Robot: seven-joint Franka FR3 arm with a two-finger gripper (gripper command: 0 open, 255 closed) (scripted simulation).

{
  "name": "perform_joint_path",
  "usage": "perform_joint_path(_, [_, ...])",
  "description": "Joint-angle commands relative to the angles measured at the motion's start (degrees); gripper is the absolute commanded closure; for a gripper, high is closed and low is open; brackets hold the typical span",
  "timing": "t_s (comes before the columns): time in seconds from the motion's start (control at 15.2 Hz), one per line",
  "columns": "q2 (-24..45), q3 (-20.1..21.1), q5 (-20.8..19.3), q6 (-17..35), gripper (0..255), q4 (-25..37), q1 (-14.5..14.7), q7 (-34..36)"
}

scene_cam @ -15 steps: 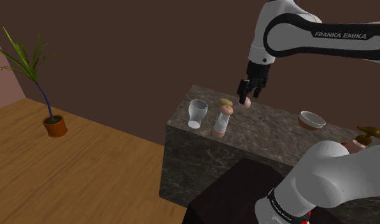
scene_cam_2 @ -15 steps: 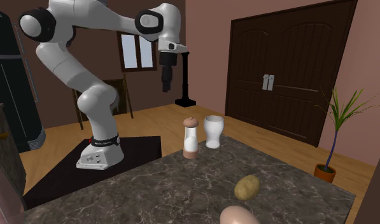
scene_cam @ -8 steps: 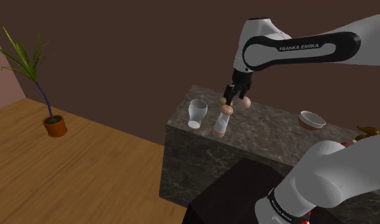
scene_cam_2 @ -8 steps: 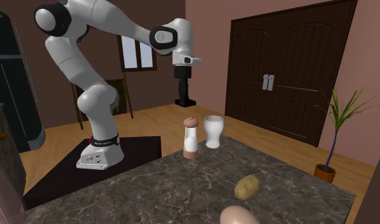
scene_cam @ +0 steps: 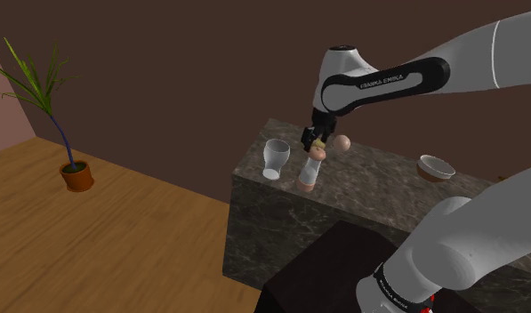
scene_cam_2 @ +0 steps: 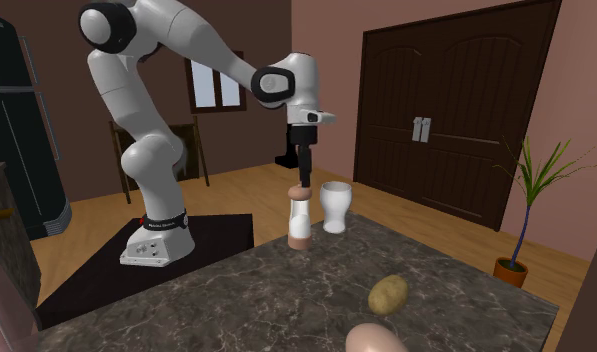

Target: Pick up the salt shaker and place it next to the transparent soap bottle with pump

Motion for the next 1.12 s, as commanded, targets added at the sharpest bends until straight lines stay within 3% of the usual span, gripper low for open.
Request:
perform_joint_path(0.0, [1.0, -0.3, -0.2, 2.0, 0, -0.9, -0.2, 0.0])
perform_joint_path(0.2, [2.1, -0.6, -0.5, 4.1, 0, -2.0, -0.3, 0.1])
perform_joint_path(0.73, [2.1, -0.6, -0.5, 4.1, 0, -1.9, -0.3, 0.1])
perform_joint_path(0.79, [2.1, -0.6, -0.5, 4.1, 255, -1.9, -0.3, 0.1])
perform_joint_path(1.06, [2.1, -0.6, -0.5, 4.1, 255, -1.9, -0.3, 0.0])
